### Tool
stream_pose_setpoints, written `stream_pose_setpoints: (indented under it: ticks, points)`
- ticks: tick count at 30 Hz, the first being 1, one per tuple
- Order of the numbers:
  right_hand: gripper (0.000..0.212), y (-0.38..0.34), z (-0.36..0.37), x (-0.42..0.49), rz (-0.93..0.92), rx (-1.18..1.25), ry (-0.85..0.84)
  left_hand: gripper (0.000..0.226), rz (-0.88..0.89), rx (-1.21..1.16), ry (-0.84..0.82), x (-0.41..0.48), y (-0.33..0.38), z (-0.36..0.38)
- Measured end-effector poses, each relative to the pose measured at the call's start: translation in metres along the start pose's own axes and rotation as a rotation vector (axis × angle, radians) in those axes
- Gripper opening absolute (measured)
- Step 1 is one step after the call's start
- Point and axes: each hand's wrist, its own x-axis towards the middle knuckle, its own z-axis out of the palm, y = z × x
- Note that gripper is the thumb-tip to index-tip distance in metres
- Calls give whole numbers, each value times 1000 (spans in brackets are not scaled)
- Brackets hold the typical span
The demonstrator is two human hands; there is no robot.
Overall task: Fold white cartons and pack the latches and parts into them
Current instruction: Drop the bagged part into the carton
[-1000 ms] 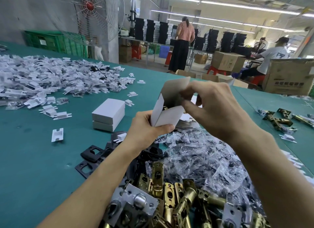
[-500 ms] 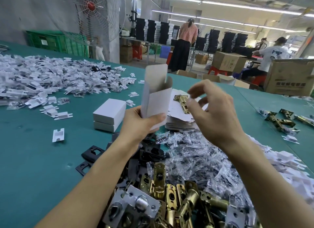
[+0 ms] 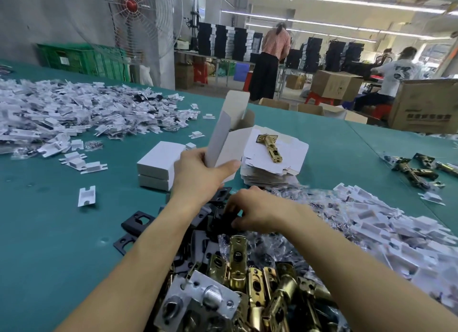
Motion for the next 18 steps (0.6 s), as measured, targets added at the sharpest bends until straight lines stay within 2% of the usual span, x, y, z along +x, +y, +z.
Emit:
stream_pose_setpoints:
  ticks: [3, 9, 18]
  points:
    - [25, 4, 0, -3, -23, 43, 29, 24, 42, 40, -11, -1, 0, 3]
    - [27, 1, 1, -8, -92, 37, 17, 20, 60, -77, -55, -5, 4, 7]
    - [24, -2, 0, -14, -118, 29, 17, 30, 102, -259, -60, -8, 8, 6]
